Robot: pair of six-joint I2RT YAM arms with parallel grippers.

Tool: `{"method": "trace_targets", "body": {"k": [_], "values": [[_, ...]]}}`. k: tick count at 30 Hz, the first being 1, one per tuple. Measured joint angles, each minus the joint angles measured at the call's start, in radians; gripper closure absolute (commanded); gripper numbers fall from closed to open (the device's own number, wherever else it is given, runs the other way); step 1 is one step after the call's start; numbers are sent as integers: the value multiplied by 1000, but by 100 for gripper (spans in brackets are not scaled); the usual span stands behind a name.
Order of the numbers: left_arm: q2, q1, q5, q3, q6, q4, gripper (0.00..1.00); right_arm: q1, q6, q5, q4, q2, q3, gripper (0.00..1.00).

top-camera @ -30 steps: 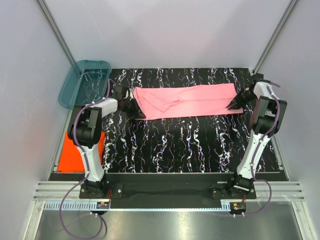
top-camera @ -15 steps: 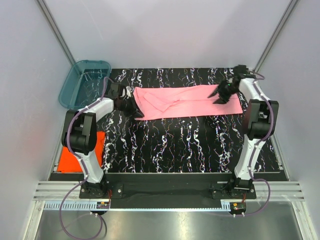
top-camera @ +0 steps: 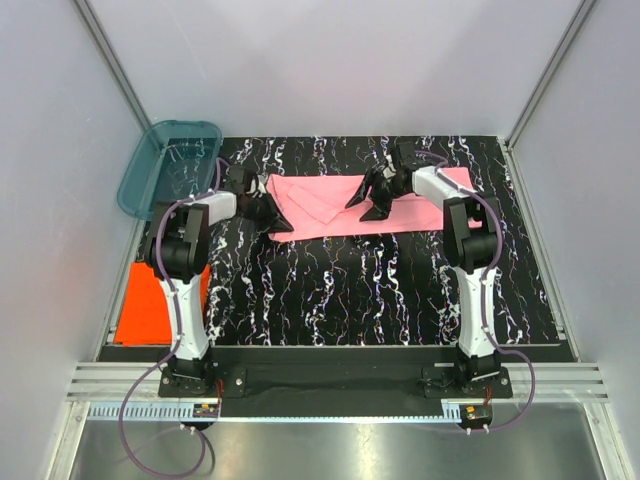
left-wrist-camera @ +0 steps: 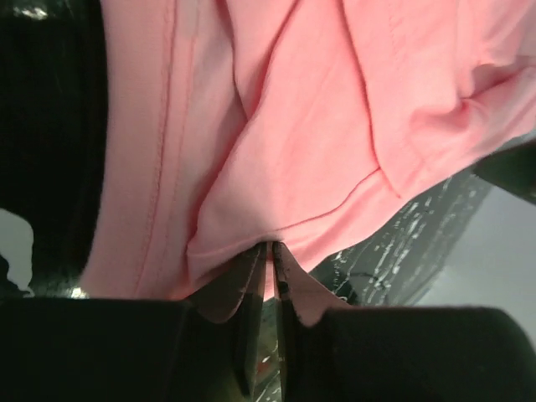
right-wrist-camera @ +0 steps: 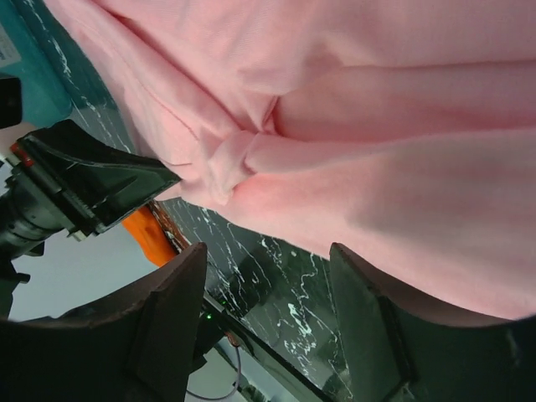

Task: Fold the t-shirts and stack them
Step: Fold the tshirt

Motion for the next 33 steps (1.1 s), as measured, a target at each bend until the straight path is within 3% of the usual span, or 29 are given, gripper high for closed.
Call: {"method": "trace_targets", "body": {"k": [6, 11, 14, 22, 33], "values": [[-17, 22, 27, -61, -25, 76, 83, 3, 11, -18, 1, 47, 26, 33], [-41, 23, 27, -98, -23, 92, 83, 5, 26, -16, 16, 47, 49, 51], [-48, 23, 27, -109, -20, 95, 83, 10, 36, -14, 31, 47, 48, 54], [-61, 23, 28, -126, -15, 96, 83, 61, 89, -15, 109, 47, -6, 47], [-63, 23, 31, -126, -12, 87, 83, 127, 159, -18, 183, 47, -54, 54]]}}
